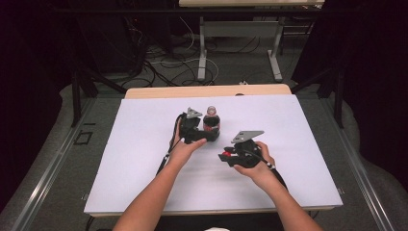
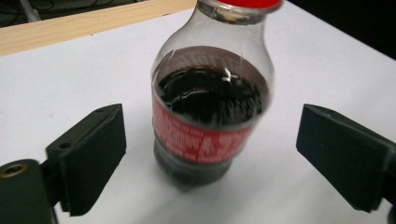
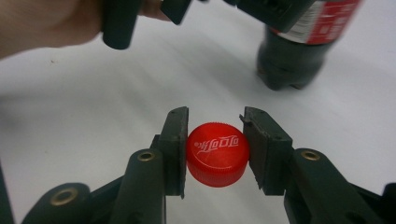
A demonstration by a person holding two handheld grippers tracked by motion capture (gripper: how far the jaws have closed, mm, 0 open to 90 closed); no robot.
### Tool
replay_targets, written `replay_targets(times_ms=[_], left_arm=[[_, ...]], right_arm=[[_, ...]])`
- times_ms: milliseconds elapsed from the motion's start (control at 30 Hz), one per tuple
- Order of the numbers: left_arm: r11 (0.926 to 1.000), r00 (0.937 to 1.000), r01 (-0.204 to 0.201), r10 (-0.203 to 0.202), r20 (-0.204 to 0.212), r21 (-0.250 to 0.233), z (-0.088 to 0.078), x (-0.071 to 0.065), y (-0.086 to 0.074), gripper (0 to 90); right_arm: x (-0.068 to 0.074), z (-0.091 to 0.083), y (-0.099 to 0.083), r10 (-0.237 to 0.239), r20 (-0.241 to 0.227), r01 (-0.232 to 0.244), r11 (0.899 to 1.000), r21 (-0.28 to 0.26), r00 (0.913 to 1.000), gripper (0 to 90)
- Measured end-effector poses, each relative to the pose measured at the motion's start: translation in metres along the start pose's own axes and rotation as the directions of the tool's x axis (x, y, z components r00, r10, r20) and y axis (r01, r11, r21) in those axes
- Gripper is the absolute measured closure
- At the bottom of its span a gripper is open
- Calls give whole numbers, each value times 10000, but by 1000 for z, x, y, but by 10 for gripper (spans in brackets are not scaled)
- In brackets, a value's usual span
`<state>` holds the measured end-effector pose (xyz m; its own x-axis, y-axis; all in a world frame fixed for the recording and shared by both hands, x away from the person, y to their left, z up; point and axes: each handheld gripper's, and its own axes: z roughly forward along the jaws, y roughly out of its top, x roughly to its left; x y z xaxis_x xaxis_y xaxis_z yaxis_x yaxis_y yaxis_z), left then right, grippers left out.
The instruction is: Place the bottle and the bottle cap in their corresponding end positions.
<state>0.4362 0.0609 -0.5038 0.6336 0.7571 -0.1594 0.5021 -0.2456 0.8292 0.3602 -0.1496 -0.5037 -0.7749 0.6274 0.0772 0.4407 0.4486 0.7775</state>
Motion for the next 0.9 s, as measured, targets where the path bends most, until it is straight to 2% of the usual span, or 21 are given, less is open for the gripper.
replay_targets(times_ms=[33,133,167,200,233,267,300,367,400,467,500,567,600,633,667,700,733,833,867,900], left_arm=[[10000,10000,8,-7,-8,9,-5,1,-3,63],[9999,9998,150,-150,122,-50,-18,4,-12,45],[9996,9995,267,-268,185,28,-23,5,-15,43],[9993,9992,345,-342,215,-109,-26,6,-18,35],[9992,9987,407,-405,308,-57,-30,7,-21,28],[9990,9988,436,-434,247,-70,-33,8,-24,28],[9992,9990,397,-396,196,-44,-35,9,-26,27],[9986,9985,531,-530,140,-65,-40,10,-32,27],[9985,9983,553,-554,160,26,-42,11,-34,27],[9974,9974,716,-715,122,-51,-47,11,-40,27],[9965,9965,827,-826,114,-83,-48,11,-42,27],[9974,9974,720,-720,34,46,-52,14,-46,27],[9972,9973,738,-738,-1,74,-53,14,-48,27],[9979,9979,642,-642,-73,78,-55,16,-49,27],[9969,9969,778,-778,-101,68,-56,16,-50,26],[9970,9970,769,-767,-126,125,-57,17,-51,27],[9961,9960,878,-877,-148,70,-58,18,-51,27],[9959,9956,901,-898,-256,79,-61,20,-52,27],[9962,9959,867,-863,-273,114,-62,21,-52,26],[9957,9954,912,-907,-292,143,-64,22,-52,26]], right_arm=[[0,9,0,-91,7,91,10000,20,10000,615],[2,31,0,-113,-52,116,9978,653,9999,614],[2,38,-1,-110,-11,110,9982,591,9999,615],[2,42,-1,-126,-56,130,9968,792,9999,615],[3,48,-1,-96,-24,98,9974,710,10000,614],[2,50,-1,-183,-80,189,9965,810,9998,614],[3,53,-2,-39,-106,48,9961,881,9999,614],[3,58,-4,-187,-196,205,9952,956,9996,614],[4,60,-5,-179,-101,187,9955,932,9998,614],[6,63,-7,-35,-212,57,9946,1035,9998,614],[7,63,-8,-160,-321,198,9925,1210,9994,614],[11,65,-10,-77,-291,119,9890,1475,9995,612],[11,65,-11,-293,-321,338,9881,1498,9991,608],[12,66,-12,-208,-246,241,9892,1444,9995,565],[11,66,-13,-393,-303,431,9895,1378,9988,505],[11,66,-13,-243,-172,262,9917,1262,9996,440],[11,64,-13,-188,-84,197,9917,1269,9998,412],[8,52,-11,-256,175,242,9970,736,9995,399],[6,45,-11,-192,278,182,9991,379,9994,387],[4,38,-10,57,251,-68,9991,413,9997,367]])
